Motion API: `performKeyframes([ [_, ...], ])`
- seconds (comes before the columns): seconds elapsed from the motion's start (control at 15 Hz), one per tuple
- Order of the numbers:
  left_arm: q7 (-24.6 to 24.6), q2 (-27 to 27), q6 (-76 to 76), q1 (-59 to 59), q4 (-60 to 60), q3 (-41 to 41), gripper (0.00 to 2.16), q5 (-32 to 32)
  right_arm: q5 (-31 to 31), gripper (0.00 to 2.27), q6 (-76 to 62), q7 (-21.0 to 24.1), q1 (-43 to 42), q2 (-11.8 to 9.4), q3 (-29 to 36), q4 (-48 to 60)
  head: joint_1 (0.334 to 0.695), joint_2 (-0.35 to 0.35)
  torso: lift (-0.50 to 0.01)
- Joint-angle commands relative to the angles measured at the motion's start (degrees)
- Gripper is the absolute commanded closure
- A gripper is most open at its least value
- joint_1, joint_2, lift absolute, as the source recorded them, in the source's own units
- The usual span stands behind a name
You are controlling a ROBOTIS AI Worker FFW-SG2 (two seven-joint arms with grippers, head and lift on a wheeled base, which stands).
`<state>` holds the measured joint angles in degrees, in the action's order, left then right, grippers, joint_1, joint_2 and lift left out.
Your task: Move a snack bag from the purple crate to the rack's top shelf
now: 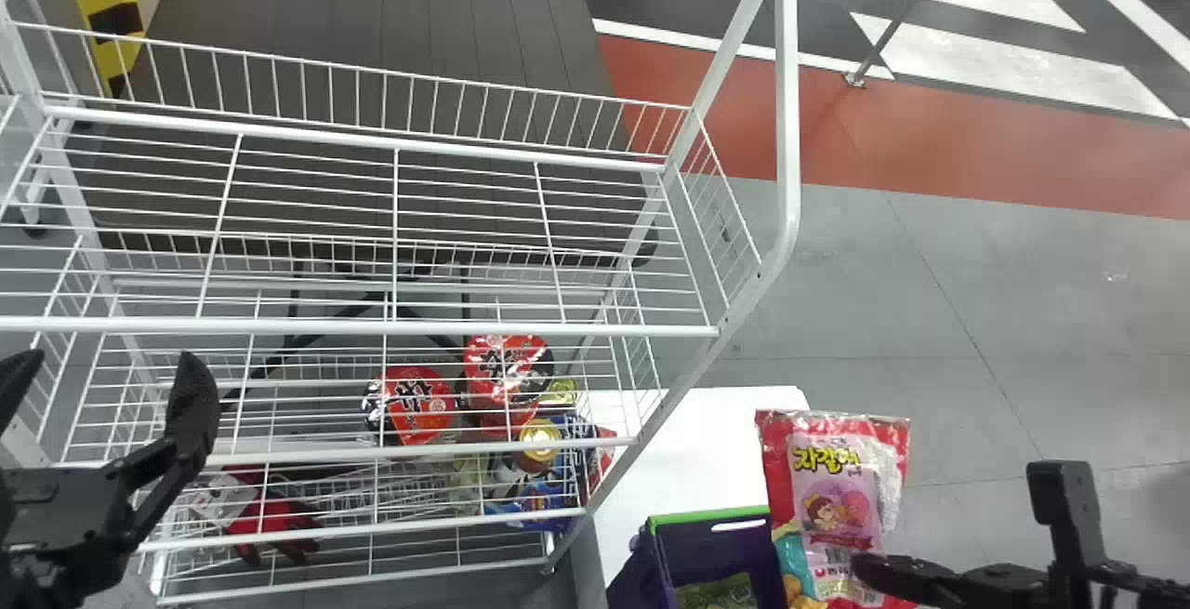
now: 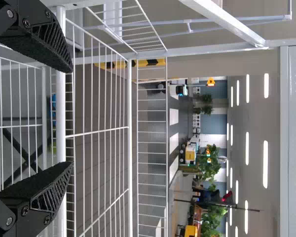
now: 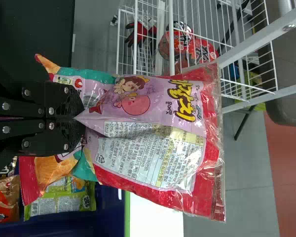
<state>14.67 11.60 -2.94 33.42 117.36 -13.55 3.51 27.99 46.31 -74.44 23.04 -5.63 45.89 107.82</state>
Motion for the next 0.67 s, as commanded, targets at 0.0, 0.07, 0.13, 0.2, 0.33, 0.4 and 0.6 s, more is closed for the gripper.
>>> performKeyframes([
  [0.0, 0.0, 0.1, 0.0, 0.0, 0.1, 0.0, 0.16, 0.0, -0.1, 2.26, 0.1, -0.4, -0.1, 0.0, 0.3, 0.4, 0.695, -0.350, -0.013],
  [0.07, 0.0, 0.2, 0.0, 0.1, 0.2, 0.0, 0.16, 0.0, -0.2, 2.26, -0.1, -0.4, -0.1, 0.0, 0.3, 0.4, 0.695, -0.350, -0.009],
  [0.13, 0.0, 0.2, 0.0, 0.2, 0.4, 0.1, 0.16, 0.0, -0.1, 2.26, -0.1, -0.3, -0.1, 0.0, 0.2, 0.4, 0.695, -0.350, -0.005],
  [0.2, 0.0, 0.2, 0.0, 0.2, 0.5, 0.3, 0.16, 0.0, 0.0, 2.26, -0.1, -0.3, -0.2, 0.0, 0.1, 0.3, 0.695, -0.350, -0.001],
  [0.33, 0.0, 0.2, -0.7, 0.2, 0.5, 0.3, 0.16, 0.0, 0.1, 2.26, -0.3, -0.4, -0.5, -0.1, -0.1, 0.3, 0.695, -0.350, 0.007],
  [0.4, 0.0, 0.1, -1.1, 0.2, 0.5, 0.3, 0.16, 0.1, 0.0, 2.26, -0.5, -0.4, -0.5, -0.1, -0.2, 0.3, 0.695, -0.350, 0.009],
  [0.6, 0.0, 0.1, -1.2, 0.2, 0.6, 0.3, 0.16, 0.1, 0.0, 2.26, -0.6, -0.6, -0.5, -0.1, -0.3, 0.3, 0.695, -0.350, 0.010],
])
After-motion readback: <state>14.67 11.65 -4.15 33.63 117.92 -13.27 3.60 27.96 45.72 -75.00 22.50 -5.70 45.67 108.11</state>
